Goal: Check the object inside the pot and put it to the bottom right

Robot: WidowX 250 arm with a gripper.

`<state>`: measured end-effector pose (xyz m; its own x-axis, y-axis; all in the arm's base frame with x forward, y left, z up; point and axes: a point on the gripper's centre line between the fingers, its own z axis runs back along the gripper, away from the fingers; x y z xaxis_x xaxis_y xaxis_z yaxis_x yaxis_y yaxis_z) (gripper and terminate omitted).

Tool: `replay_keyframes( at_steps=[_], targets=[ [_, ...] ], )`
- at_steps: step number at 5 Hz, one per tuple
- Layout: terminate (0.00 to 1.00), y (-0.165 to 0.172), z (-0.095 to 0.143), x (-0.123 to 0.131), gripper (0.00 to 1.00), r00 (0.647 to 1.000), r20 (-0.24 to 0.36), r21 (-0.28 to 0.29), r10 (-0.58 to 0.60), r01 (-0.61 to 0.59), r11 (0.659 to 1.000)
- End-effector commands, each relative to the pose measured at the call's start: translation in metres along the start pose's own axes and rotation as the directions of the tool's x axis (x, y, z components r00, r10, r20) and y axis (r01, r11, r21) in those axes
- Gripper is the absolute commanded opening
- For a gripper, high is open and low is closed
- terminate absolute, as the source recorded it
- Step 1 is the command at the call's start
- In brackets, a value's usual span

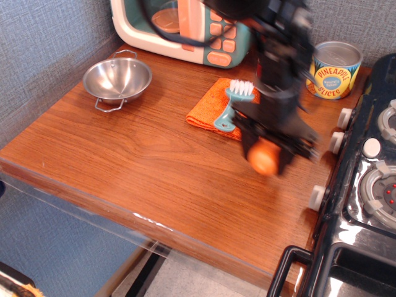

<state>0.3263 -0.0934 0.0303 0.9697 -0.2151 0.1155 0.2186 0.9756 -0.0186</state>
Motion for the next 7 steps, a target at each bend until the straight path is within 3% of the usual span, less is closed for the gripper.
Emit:
replay_keyframes(
  at_steps=[1,6,7],
  targets=[
    [0.0,-0.05,0.001,-0.025,0.0,1.0,-0.014,-0.012,-0.018,0.018,1.0],
    [0.0,-0.015,0.012,-0.061,0.0,0.994,-0.023,-0.005,0.103,-0.104,0.995],
    [0.0,-0.012,0.013,-0.059,1.0,0.996,-0.048,-0.016,0.076,-0.077,0.997]
  ],
)
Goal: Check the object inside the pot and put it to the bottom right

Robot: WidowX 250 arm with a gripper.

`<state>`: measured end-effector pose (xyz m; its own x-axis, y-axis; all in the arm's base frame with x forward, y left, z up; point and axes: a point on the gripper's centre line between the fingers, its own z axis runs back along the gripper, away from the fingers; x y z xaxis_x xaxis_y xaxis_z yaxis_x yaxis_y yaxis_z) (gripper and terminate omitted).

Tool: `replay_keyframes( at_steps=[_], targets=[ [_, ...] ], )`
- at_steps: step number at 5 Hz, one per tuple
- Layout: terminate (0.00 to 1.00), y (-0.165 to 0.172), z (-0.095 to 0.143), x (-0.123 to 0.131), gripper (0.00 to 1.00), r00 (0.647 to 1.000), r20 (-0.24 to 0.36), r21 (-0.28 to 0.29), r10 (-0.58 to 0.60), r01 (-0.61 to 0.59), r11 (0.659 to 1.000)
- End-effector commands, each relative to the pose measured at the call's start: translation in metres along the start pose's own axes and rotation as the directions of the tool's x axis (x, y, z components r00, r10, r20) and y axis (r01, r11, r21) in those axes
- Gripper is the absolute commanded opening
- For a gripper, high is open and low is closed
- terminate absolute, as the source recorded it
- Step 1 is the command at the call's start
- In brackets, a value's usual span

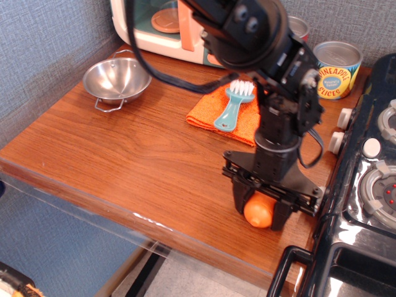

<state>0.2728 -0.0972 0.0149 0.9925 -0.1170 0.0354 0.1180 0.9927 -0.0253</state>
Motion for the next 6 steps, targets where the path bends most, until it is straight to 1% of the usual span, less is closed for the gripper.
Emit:
replay_keyframes(
  at_steps=[1,2,3,4,6],
  targets=[
    [0.0,0.003,0.029,-0.005,1.0,0.998,0.038,-0.016,-0.055,0.056,0.998],
    [0.0,0.002,0.046,-0.003,1.0,0.994,0.059,0.003,-0.096,0.096,0.995],
    [0.0,0.002,0.075,0.0,1.0,0.987,0.115,0.016,-0.112,0.111,0.994],
    [0.0,0.008,0.091,0.003,1.0,0.987,0.133,0.014,-0.093,0.092,0.996],
    [0.0,0.02,0.084,0.003,1.0,0.994,0.093,0.005,-0.066,0.066,0.998]
  ],
)
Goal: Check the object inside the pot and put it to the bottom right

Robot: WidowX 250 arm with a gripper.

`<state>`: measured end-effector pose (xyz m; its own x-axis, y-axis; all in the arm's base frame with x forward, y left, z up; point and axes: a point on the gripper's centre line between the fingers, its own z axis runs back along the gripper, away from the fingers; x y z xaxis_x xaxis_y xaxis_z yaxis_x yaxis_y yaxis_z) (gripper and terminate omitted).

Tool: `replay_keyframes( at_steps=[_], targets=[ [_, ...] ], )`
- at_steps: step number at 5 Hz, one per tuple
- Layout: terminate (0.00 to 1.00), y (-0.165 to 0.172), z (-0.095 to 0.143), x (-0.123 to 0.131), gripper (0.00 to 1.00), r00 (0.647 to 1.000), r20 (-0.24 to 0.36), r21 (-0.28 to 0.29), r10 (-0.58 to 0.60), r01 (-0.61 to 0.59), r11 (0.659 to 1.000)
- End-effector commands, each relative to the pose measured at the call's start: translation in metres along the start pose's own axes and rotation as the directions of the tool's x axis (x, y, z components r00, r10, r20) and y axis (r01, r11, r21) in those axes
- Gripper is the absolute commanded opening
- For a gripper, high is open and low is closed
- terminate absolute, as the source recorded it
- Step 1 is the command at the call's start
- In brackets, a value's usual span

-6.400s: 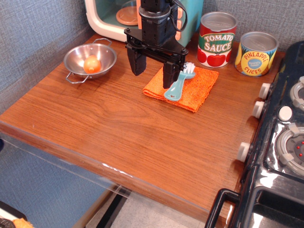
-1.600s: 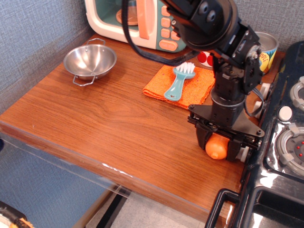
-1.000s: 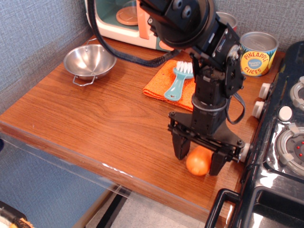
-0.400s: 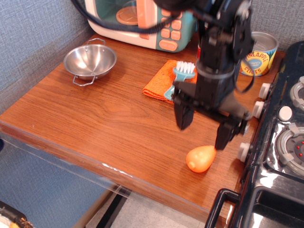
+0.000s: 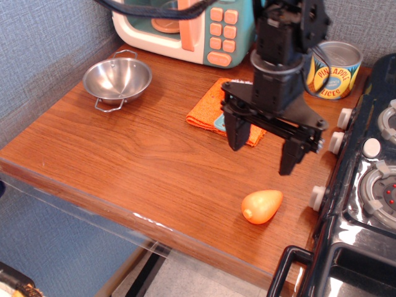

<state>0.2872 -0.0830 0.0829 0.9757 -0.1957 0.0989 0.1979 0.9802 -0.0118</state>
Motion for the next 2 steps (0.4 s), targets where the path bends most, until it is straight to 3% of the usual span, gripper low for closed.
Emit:
replay_keyframes(
  at_steps=[1,2],
  targets=[
    [0.0,0.0052,0.0171,-0.0118,1.0,0.999,0.031,-0.005,0.016,-0.016,1.0],
    [1.0,0.0052,0.0171,-0.0118,1.0,0.999,0.031,-0.005,0.016,-0.016,1.0]
  ],
)
